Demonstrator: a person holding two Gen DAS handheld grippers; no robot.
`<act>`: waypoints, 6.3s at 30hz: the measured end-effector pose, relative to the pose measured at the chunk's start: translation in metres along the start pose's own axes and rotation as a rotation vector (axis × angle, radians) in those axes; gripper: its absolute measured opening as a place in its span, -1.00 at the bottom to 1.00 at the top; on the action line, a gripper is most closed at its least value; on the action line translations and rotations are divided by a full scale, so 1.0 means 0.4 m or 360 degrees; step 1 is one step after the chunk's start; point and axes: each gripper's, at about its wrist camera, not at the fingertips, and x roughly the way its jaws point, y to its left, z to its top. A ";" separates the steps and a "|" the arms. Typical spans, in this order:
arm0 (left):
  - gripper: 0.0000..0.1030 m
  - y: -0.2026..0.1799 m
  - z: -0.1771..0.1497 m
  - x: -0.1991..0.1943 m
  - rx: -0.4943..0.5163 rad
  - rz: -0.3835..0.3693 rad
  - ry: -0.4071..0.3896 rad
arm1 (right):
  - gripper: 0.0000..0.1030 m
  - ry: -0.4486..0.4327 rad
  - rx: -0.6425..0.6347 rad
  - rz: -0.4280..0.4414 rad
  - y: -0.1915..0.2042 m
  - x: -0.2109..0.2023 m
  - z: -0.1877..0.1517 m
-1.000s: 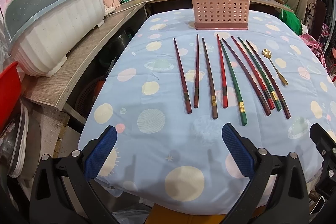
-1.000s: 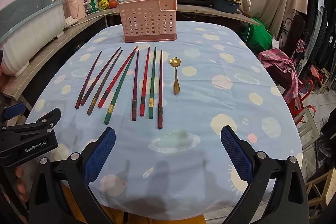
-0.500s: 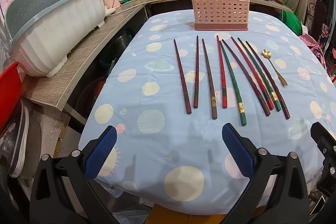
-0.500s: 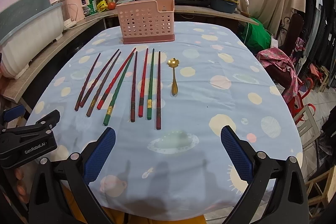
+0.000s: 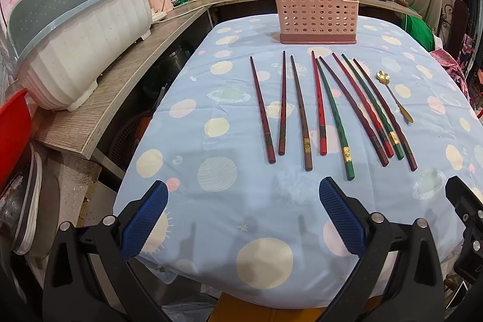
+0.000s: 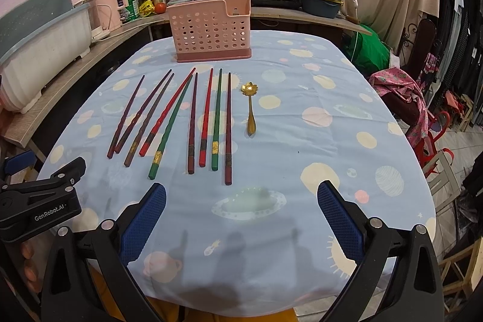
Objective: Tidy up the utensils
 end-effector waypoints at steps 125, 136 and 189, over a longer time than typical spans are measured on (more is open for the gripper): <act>-0.87 0.167 0.300 0.010 -0.0235 -0.0347 -0.0233 | -0.97 -0.0161 0.0182 0.0200 -0.116 0.116 0.272; -0.87 0.174 0.536 -0.006 -0.0238 -0.0316 -0.0427 | -0.97 -0.0312 0.0193 0.0299 -0.143 0.131 0.484; 0.11 0.075 0.698 0.090 -0.0244 -0.0303 -0.0532 | -0.44 -0.0286 0.0178 0.0431 -0.117 0.216 0.595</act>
